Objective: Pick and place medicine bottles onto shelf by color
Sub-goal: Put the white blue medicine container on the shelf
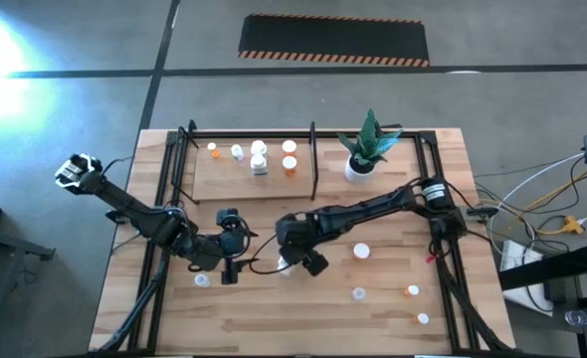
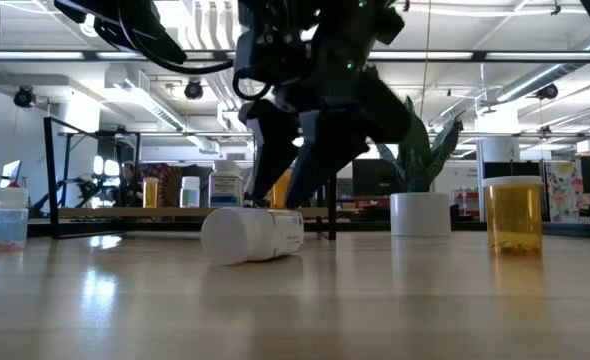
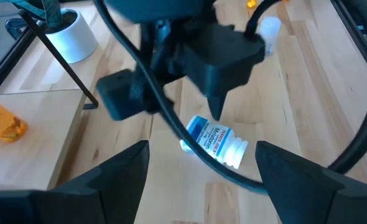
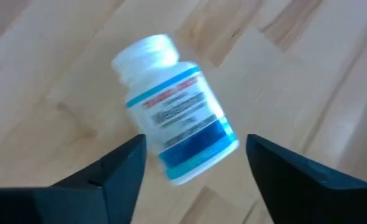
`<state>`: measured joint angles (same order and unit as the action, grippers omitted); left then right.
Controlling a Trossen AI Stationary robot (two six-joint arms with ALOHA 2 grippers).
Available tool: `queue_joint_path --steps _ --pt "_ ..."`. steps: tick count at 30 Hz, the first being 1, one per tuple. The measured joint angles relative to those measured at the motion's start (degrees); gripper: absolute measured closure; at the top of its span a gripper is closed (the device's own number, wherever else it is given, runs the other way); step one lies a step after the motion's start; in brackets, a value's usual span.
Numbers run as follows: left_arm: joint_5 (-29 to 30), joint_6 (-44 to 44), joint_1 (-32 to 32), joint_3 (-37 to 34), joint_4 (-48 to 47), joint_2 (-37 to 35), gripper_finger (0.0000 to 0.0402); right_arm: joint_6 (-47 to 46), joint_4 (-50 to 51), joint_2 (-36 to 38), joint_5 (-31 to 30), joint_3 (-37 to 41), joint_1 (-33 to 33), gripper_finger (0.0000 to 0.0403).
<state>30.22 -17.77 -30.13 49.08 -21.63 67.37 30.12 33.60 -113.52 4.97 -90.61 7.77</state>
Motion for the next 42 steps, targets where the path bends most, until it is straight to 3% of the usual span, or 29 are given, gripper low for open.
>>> queue_joint_path --steps 4,7,14,20,26,30,32,36,42 --pt "-0.18 -0.03 -0.02 0.0 0.02 0.0 0.0123 2.33 -4.52 -0.31 0.07 -0.04 -0.27 0.0082" --pt "-1.08 -0.05 0.0 0.0 0.04 0.0 0.0123 4.23 -5.31 -1.91 3.85 -0.04 -0.32 0.0054" --pt "-1.49 -0.1 0.04 0.0 0.09 0.0 0.0123 5.83 -5.52 -4.67 6.17 0.02 -0.29 0.0055" --pt "-1.49 -0.1 0.04 0.0 0.09 0.0 0.0123 0.55 -5.22 -5.11 6.77 0.21 -0.31 0.0101" --pt "-1.12 -0.1 0.04 0.0 0.07 0.0 0.0123 -6.03 -5.14 -3.34 7.43 2.15 -0.29 0.02" --pt "2.91 0.1 -0.89 -1.36 0.15 0.0 0.0123 -11.13 -8.45 0.31 8.91 7.86 -0.26 0.0269" --pt "6.28 0.19 -2.02 -2.96 1.33 0.0 0.0123 -13.69 -14.13 2.74 9.0 13.23 -0.15 0.0276" --pt "9.31 4.84 -4.77 -9.14 14.87 0.04 0.0123 -20.31 -34.54 8.78 8.49 25.92 -0.02 0.0276" --pt "9.41 18.83 -6.36 -23.79 60.73 1.56 0.0123 -27.12 -67.56 13.08 3.64 41.56 0.63 0.0276"
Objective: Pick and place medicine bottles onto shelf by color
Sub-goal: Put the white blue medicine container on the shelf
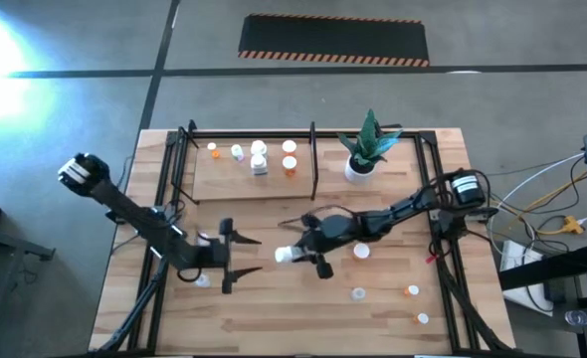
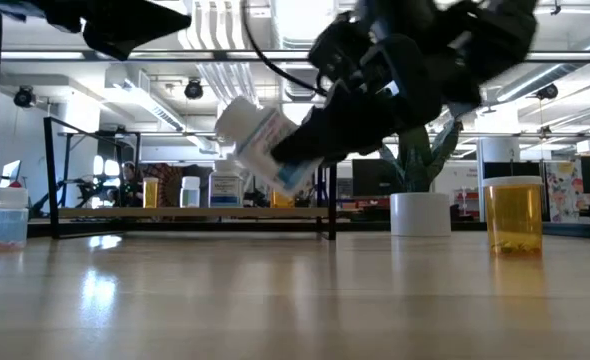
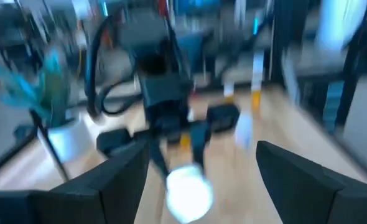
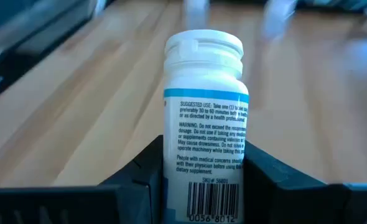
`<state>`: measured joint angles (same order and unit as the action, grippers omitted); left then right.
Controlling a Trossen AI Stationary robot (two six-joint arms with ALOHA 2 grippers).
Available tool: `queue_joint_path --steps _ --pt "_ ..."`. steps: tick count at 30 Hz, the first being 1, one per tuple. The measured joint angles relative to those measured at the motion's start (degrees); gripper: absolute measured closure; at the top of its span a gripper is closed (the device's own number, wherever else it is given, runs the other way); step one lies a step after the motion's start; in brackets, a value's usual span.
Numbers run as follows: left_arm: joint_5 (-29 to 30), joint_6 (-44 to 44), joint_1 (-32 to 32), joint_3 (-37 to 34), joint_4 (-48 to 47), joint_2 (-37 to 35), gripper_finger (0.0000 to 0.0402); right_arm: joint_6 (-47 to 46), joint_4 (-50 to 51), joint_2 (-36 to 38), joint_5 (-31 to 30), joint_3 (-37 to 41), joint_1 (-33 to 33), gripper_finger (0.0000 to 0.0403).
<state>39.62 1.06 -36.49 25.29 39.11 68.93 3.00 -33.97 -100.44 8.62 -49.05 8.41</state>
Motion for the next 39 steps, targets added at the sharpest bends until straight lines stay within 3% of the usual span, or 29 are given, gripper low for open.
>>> queue_joint_path --steps 4,8,17,27,33,39 --pt "0.08 4.52 1.0 -6.43 23.76 6.39 0.0123 -0.33 -14.24 0.72 -3.42 5.03 0.61 0.0273" --pt "-0.08 5.77 2.9 -5.34 34.1 15.5 0.0123 -0.42 -19.18 0.4 -4.14 6.0 0.76 0.0272" --pt "1.32 5.4 5.74 4.21 37.58 27.73 0.0123 1.01 -22.17 0.55 -4.69 5.87 0.74 0.0271" --pt "8.85 5.06 6.5 5.21 36.99 28.65 0.0123 1.56 -22.95 0.7 -4.84 5.61 0.85 0.0272" --pt "7.83 2.28 6.85 3.94 37.38 28.65 0.0123 2.41 -24.3 0.68 -4.8 5.61 1.05 0.0272" --pt "5.28 5.36 6.93 4.34 40.33 28.65 0.0132 2.58 -24.68 0.68 -4.56 5.61 1.11 0.0272"
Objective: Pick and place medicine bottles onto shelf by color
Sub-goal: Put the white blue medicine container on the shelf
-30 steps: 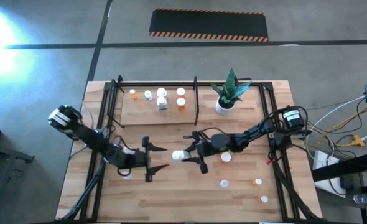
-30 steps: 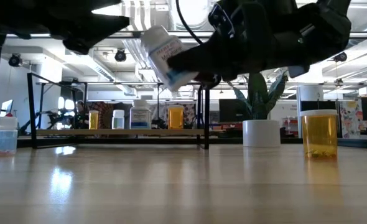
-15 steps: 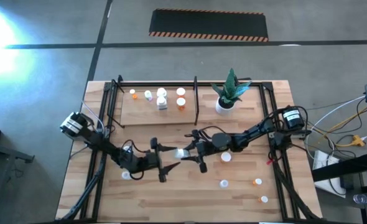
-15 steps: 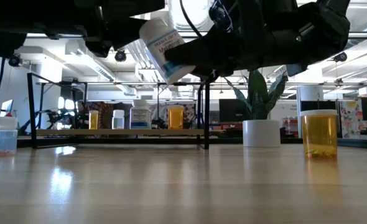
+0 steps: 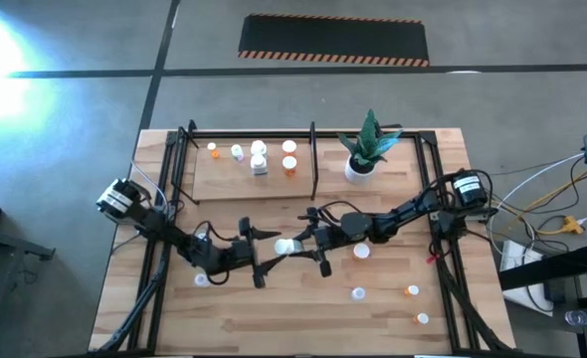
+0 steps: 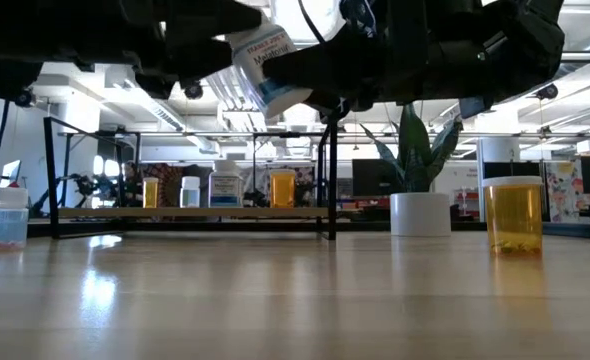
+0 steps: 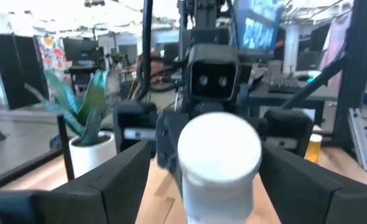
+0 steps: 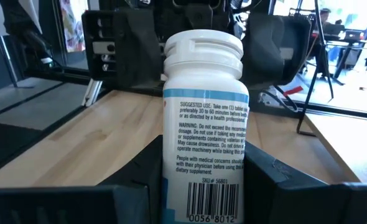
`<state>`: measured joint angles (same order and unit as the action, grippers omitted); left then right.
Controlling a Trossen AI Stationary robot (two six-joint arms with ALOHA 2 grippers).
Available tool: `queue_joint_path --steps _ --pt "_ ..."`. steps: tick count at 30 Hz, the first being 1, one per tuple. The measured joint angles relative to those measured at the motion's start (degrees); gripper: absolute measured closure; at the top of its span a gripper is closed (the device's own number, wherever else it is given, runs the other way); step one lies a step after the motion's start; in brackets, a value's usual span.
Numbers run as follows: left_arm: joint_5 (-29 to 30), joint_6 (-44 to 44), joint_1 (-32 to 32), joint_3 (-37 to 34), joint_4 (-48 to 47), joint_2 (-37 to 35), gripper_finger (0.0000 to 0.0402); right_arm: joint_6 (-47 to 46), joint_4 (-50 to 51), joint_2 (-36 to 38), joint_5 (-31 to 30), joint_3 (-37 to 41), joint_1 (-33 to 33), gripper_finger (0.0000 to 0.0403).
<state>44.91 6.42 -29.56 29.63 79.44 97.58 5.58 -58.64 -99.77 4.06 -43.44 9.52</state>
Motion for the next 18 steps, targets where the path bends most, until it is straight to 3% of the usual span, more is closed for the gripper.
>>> queue_joint_path --steps 13,18 --pt "-3.88 0.25 1.46 0.23 1.14 0.0 0.0228 0.04 -0.01 0.0 -0.2 0.0 -0.02 0.0269" --pt "-4.55 0.17 1.46 0.24 0.96 0.0 0.0246 0.2 0.73 0.0 -0.12 0.0 -0.02 0.0251"
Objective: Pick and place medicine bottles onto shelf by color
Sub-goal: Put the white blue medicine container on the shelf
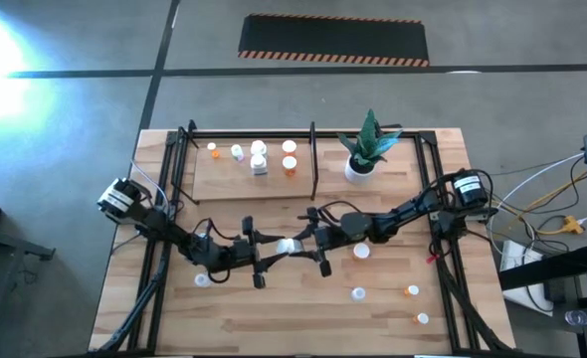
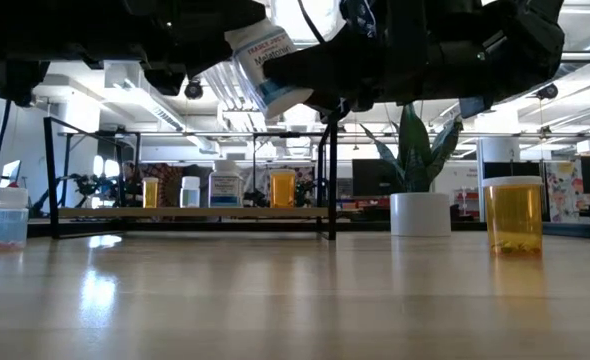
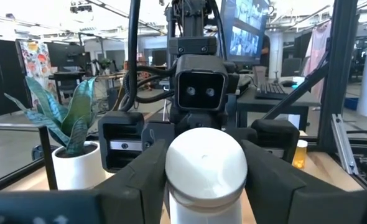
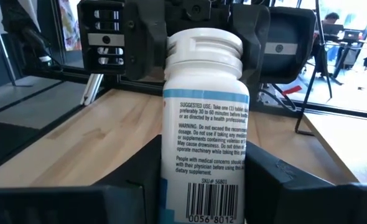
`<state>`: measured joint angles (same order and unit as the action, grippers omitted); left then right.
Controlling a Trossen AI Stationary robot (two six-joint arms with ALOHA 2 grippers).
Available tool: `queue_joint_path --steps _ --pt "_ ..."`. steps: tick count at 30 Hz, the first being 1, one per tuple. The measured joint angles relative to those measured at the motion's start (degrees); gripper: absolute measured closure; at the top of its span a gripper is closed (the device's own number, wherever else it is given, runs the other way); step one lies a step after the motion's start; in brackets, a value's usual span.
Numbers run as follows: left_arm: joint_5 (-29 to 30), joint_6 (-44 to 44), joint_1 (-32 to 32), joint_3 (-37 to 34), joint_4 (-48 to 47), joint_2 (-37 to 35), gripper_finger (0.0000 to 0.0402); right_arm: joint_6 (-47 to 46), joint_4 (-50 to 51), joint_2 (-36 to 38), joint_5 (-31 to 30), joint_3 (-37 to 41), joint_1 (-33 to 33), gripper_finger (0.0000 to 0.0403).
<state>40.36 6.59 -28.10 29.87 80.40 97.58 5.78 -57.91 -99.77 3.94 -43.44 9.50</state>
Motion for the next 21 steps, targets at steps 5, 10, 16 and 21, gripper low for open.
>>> queue_joint_path --steps 5,10,16,21 --pt "-0.57 -0.17 0.02 0.12 -4.52 -2.29 0.0246 0.24 4.76 0.07 -0.06 -0.02 -0.15 0.0198" --pt "-1.06 -4.18 0.02 0.11 -18.97 -9.05 0.0246 0.59 14.57 1.4 -0.07 -0.44 -0.64 0.0131" --pt "-1.34 -12.81 1.07 2.89 -50.37 -21.33 0.0246 0.67 32.58 8.37 -5.98 -0.5 -0.61 0.0089" --pt "-1.94 -16.77 7.31 10.91 -83.08 -30.71 0.0247 -2.3 44.89 16.59 -12.0 -0.42 -0.65 0.0091"
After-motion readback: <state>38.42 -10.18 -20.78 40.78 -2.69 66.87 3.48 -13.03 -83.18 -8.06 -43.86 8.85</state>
